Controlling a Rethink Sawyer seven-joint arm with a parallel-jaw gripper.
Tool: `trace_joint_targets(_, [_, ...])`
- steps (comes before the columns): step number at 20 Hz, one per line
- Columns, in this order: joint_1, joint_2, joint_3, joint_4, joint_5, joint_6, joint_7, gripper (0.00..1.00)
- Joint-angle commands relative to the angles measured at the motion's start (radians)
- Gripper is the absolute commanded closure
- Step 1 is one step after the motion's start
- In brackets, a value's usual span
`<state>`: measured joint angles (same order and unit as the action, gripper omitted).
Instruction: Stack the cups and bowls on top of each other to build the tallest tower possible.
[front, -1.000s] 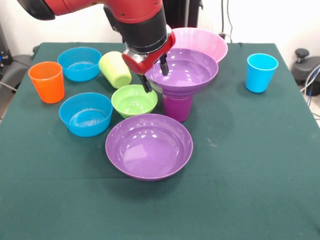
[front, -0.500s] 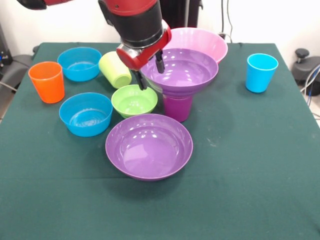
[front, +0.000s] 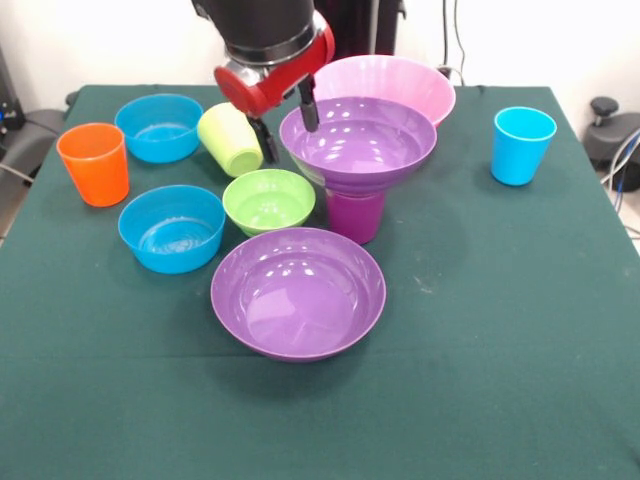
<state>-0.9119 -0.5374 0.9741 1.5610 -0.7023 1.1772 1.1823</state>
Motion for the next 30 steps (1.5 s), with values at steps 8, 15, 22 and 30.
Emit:
trace_joint_targets(8, [0.009,-0.03,0.002,-0.084,-0.045,0.146,-0.433,0.0])
trace_joint_targets(15, [0.025,0.024,-0.024,-0.184,-0.101,0.182,-0.516,0.0])
trace_joint_targets(22, [0.027,0.058,-0.036,-0.253,-0.115,0.193,-0.597,0.0])
trace_joint_targets(30, [0.041,0.107,-0.06,-0.32,-0.113,0.173,-0.674,0.0])
